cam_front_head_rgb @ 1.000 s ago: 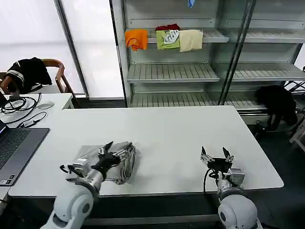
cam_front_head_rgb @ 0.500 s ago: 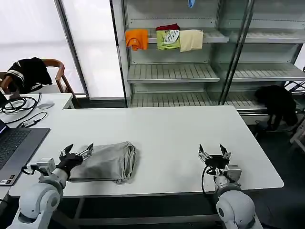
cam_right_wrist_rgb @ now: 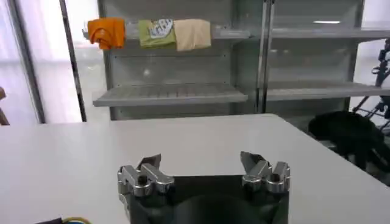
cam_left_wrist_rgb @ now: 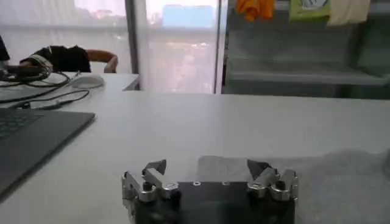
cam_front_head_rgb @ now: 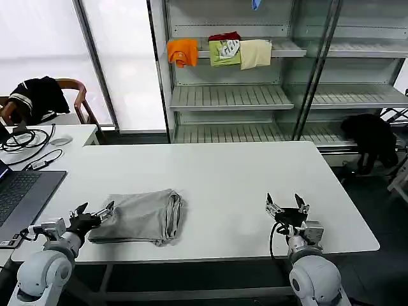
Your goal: Fold and organize the clothes.
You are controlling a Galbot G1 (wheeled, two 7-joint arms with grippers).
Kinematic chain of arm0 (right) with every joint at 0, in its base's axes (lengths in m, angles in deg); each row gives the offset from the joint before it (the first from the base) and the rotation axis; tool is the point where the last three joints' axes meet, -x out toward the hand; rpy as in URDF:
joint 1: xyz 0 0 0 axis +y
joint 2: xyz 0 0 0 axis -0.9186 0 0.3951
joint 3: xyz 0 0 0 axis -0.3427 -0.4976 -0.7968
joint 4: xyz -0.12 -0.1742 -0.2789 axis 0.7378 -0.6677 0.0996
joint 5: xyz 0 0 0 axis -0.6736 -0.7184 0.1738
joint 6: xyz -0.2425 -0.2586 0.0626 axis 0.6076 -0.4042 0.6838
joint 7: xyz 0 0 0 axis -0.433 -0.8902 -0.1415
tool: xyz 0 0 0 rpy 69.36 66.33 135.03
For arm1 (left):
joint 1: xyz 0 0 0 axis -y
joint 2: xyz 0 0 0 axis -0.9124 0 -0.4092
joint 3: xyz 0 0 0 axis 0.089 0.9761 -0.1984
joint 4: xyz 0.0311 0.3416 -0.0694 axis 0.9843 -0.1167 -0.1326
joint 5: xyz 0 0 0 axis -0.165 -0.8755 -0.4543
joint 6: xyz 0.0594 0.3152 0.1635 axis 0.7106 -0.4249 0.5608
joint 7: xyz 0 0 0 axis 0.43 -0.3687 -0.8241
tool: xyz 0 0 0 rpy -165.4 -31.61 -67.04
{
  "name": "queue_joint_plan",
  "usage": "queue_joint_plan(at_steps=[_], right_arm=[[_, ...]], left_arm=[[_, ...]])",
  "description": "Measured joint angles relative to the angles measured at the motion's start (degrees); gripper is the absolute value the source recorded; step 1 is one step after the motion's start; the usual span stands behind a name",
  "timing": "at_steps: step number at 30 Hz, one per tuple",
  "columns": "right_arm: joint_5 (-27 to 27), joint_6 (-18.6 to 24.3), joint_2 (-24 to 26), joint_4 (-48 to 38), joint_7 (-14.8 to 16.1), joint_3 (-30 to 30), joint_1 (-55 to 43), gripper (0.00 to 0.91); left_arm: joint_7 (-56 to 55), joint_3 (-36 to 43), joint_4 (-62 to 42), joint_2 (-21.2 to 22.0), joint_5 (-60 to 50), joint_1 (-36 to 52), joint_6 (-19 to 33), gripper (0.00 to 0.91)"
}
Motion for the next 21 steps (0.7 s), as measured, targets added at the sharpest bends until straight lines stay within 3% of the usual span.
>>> queue_joint_plan(at_steps=[18, 21], right_arm=[[-0.1, 0.2, -0.2, -0.54, 0.0, -0.23, 0.25, 0.907], [-0.11, 0.25, -0.24, -0.58, 0.01, -0.26, 0.2, 0.907]], left_arm=[[1.16, 1.73, -2.87, 1.39, -1.09, -0.2, 1.04, 0.907], [1.42, 1.92, -3.27, 1.39, -1.07, 0.01, 1.12, 0.796]])
